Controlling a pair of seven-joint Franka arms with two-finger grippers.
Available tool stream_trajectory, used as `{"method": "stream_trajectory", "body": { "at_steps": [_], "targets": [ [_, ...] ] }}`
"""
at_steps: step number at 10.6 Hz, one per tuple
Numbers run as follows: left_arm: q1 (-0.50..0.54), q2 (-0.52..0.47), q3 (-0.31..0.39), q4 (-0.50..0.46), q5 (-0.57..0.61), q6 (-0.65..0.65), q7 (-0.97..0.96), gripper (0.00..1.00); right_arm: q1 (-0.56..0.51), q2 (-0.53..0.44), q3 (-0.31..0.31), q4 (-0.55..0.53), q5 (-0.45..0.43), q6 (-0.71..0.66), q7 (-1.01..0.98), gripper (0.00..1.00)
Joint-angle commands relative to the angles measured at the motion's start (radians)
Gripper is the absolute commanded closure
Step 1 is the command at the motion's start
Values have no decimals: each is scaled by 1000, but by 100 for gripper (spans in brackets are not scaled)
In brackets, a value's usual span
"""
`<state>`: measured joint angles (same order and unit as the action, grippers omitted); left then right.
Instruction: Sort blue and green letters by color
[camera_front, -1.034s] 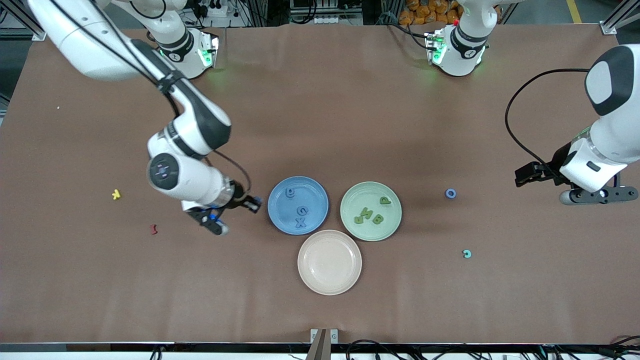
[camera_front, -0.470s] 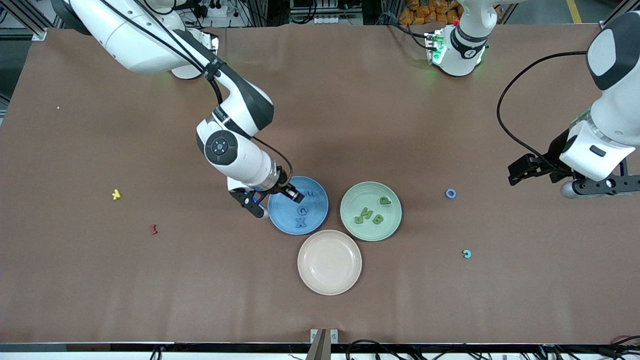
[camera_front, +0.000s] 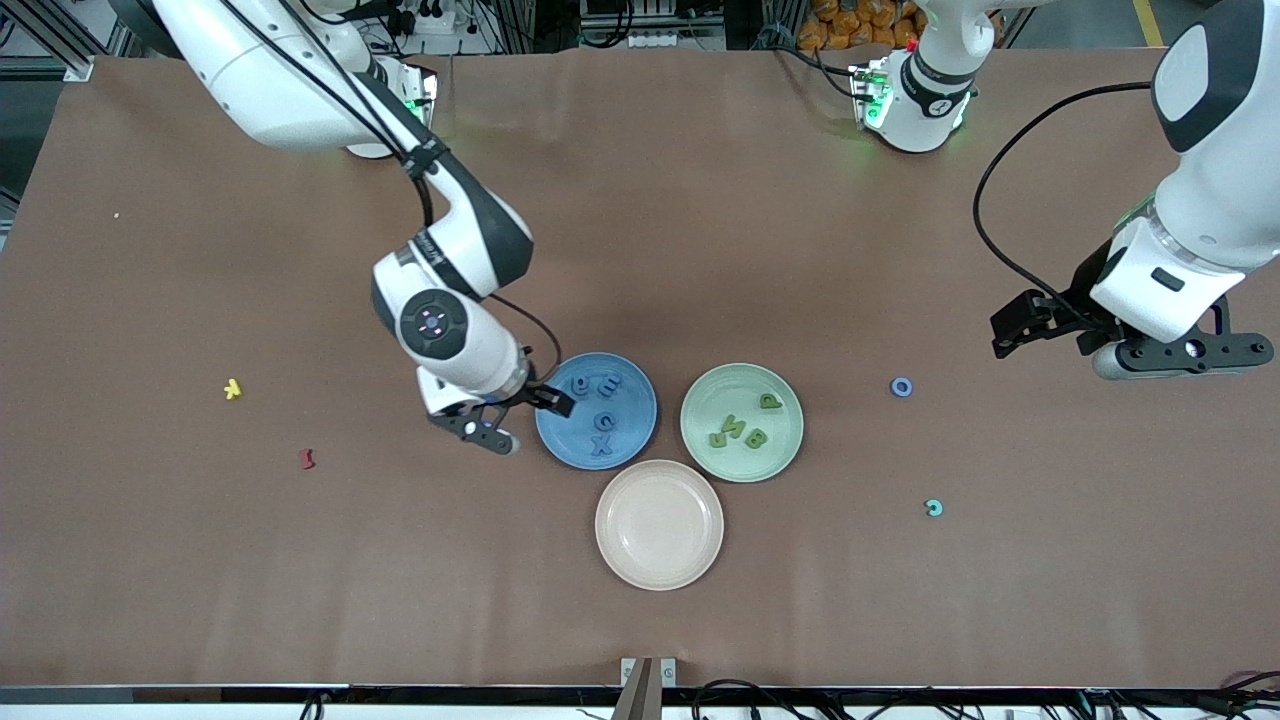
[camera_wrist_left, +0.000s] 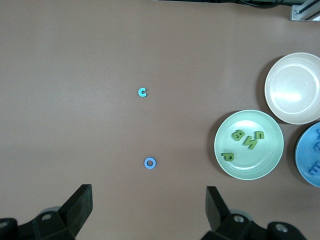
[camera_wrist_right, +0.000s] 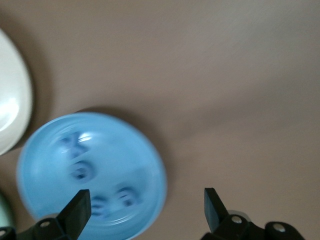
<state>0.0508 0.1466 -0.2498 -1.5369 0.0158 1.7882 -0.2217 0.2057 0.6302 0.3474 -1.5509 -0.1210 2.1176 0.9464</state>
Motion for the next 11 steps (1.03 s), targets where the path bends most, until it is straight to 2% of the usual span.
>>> {"method": "stream_trajectory", "body": {
  "at_steps": [1,2,5,7,8,9,11],
  "targets": [
    [1,-47,27,-9,-14,-68,94,0,-71,-92,-50,-76,6,-62,-275,0],
    [-3,-44,27,-2,-14,-111,93,0,-80,-115,-83,-112,6,-62,-357,0],
    [-112,-47,145,69,-16,-231,90,0,-182,-258,-90,-253,7,-62,-524,0],
    [-114,-68,147,70,-17,-253,82,0,-257,-367,-90,-354,9,-62,-636,0],
    [-114,-77,149,69,-17,-265,81,0,-273,-458,-90,-426,11,-68,-708,0],
    [-112,-78,149,69,-17,-265,76,0,-273,-513,-90,-439,11,-114,-745,0],
    [-95,-81,147,70,-19,-260,84,0,-244,-540,-112,-364,21,-250,-775,0]
  ]
}}
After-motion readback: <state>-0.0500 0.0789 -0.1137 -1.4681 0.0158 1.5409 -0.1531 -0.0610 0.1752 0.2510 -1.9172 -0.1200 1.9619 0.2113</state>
